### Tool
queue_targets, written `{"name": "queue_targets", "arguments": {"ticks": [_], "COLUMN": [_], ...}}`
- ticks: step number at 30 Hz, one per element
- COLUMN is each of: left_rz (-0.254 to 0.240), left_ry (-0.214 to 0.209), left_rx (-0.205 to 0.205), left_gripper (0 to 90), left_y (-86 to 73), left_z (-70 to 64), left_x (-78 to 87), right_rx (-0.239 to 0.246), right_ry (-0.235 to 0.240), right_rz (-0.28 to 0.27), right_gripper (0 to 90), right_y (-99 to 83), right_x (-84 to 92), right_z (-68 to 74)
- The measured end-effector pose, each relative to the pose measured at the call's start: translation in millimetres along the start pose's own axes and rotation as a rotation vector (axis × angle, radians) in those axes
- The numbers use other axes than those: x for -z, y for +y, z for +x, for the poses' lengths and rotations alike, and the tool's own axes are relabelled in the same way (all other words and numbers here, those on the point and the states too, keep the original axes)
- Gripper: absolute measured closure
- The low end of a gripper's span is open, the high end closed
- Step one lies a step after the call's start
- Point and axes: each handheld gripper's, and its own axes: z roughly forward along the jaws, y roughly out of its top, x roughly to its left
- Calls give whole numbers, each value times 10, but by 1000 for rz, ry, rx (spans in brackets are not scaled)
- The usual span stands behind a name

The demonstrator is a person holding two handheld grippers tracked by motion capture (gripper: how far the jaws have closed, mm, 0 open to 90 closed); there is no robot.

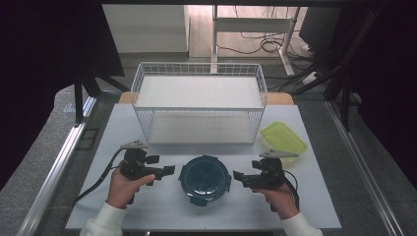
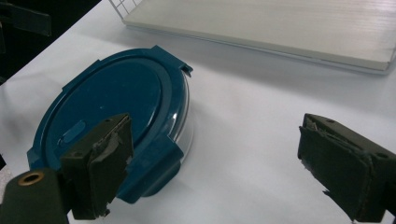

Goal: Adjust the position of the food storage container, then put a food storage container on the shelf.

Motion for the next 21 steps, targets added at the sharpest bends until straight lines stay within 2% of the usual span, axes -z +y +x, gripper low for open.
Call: {"name": "queue_targets", "arguments": {"ticks": [8, 11, 16, 21], "left_rz": [12, 11, 11, 34], "left_ry": [-27, -51, -71, -101], "left_rx": [15, 44, 61, 95], "left_gripper": [147, 148, 129, 98], "left_y": [-16, -37, -43, -54], "left_z": [9, 39, 45, 55], "left_x": [-82, -119, -161, -262], "right_rx": [-13, -18, -40, -62], "right_ry": [18, 25, 63, 81], "right_rz": [13, 16, 14, 12], "right_gripper": [100, 101, 104, 112], "right_y": [-61, -78, -107, -132], "right_x": [0, -13, -46, -92], "right_z": [-11, -1, 64, 112]}}
